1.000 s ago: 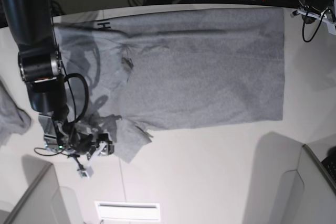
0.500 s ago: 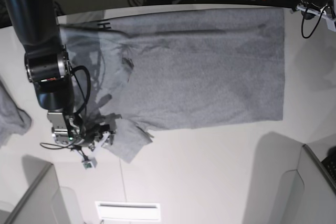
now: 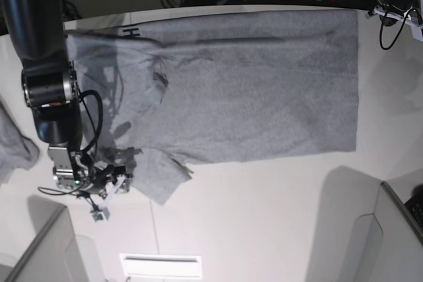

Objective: Fold the T-shirt properly
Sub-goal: 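Reach the right gripper to the sleeve and pinch it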

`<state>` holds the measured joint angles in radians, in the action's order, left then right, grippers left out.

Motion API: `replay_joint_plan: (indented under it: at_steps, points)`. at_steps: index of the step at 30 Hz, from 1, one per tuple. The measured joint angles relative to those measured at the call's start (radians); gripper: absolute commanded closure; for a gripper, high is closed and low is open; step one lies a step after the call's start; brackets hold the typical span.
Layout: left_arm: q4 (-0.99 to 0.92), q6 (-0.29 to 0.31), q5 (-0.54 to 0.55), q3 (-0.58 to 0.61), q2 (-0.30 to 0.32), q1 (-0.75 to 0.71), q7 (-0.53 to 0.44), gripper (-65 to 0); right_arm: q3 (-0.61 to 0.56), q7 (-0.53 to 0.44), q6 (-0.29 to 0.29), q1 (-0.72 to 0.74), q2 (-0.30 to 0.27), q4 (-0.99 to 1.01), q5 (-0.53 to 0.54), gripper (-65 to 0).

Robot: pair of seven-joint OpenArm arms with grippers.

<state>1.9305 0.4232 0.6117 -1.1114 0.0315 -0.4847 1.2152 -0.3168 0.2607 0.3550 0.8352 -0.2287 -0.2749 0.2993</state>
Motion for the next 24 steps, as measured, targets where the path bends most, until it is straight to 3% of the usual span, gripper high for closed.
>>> replay_joint_plan:
  at_steps: [6, 16, 18, 22, 24]
  points:
    - [0.0, 0.0, 0.003, 0.0, 0.0, -0.001, 0.0, 0.0, -0.002, 0.005, 0.001, -0.037, 0.034, 0.001, -0.001, -40.4]
    - [0.0, 0.0, 0.0, 0.0, 0.002, -0.004, 0.0, 0.0, -0.002, -0.022, -0.002, -0.052, 0.032, 0.0, -0.001, -37.7]
    - [0.0, 0.0, 0.001, 0.0, 0.002, 0.0, 0.0, 0.0, -0.002, -0.024, -0.004, -0.055, 0.031, 0.0, 0.0, -30.3]
    - [0.0, 0.0, 0.003, 0.006, 0.002, 0.0, 0.0, 0.0, -0.002, -0.077, -0.006, -0.071, 0.029, -0.001, 0.008, 0.0]
    - [0.0, 0.0, 0.003, 0.006, 0.002, 0.0, 0.0, 0.0, -0.001, -0.085, -0.005, -0.074, 0.031, -0.001, 0.007, 0.0]
